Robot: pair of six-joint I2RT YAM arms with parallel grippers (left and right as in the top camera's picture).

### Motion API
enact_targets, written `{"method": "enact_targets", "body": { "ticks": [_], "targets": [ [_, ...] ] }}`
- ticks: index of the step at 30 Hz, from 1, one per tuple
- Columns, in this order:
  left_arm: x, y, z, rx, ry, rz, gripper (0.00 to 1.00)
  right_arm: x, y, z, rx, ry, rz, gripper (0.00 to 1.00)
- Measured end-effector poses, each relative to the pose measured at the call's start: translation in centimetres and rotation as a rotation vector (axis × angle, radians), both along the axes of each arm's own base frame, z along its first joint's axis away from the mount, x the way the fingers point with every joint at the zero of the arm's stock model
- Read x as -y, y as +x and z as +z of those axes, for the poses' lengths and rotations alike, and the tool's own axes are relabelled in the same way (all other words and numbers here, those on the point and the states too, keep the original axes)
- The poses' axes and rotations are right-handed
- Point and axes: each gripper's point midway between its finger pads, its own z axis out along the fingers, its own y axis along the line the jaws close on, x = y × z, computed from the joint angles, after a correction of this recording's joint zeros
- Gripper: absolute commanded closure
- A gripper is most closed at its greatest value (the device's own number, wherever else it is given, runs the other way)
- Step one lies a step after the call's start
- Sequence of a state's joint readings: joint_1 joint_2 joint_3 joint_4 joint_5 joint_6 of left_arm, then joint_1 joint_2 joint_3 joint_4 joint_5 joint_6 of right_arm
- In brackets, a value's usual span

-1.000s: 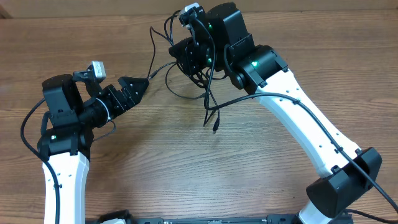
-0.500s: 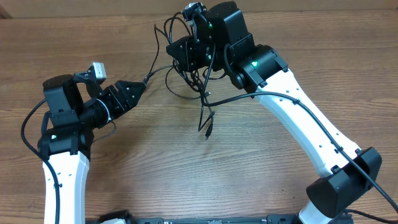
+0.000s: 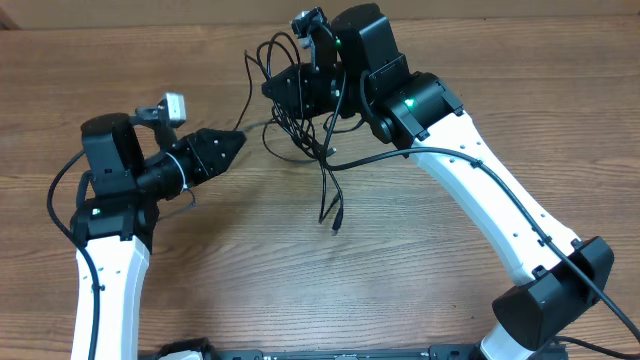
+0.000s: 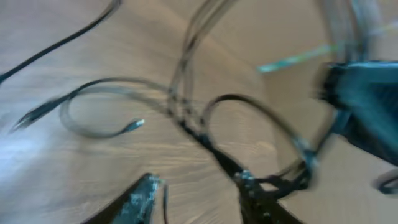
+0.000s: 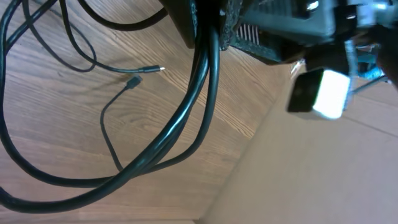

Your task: Untangle cables

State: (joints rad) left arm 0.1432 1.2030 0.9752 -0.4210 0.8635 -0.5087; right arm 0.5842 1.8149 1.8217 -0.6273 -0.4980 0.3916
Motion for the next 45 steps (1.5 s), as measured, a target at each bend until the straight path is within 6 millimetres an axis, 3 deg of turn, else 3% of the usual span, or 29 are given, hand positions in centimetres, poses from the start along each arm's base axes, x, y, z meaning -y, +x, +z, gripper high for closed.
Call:
{"method": "enact_targets", "body": {
  "ticks": [4,12,15,21,28,34,39,45],
  "targets": [
    [1.4,-0.6,1.8,0.082,-0.048,-0.107,0.48,0.0,0.1,0.0,0.001,-0.002,-0.004,0.96],
    [2.9,-1.6,2.5,0.086,-0.099,-0.189,0.58,0.3,0.5,-0.1,0.009,-0.014,-0.029,0.96],
    [3.5,-1.5,2.1,0.023,-0.12,-0.157,0.51,0.3,0.5,-0.2,0.009,-0.015,-0.029,0.96],
    [4.2,-0.3,0.5,-0.243,-0.236,0.03,0.42,0.3,0.4,-0.2,0.005,-0.017,-0.028,0.96],
    [3.3,1.3,-1.7,-0.525,-0.41,0.268,0.29,0.4,0.2,-0.6,-0.011,-0.027,-0.026,0.96],
    [3.0,3.1,-3.0,-0.687,-0.558,0.394,0.3,0.2,-0.1,-0.5,-0.017,-0.018,-0.008,0.96],
    [3.5,5.7,-2.0,-0.65,-0.654,0.37,0.32,0.2,-0.3,-0.4,-0.021,-0.013,0.0,0.96],
    [5.7,6.6,-1.6,-0.666,-0.709,0.289,0.44,0.1,-0.3,-0.4,-0.023,-0.012,0.002,0.96]
  ]
}}
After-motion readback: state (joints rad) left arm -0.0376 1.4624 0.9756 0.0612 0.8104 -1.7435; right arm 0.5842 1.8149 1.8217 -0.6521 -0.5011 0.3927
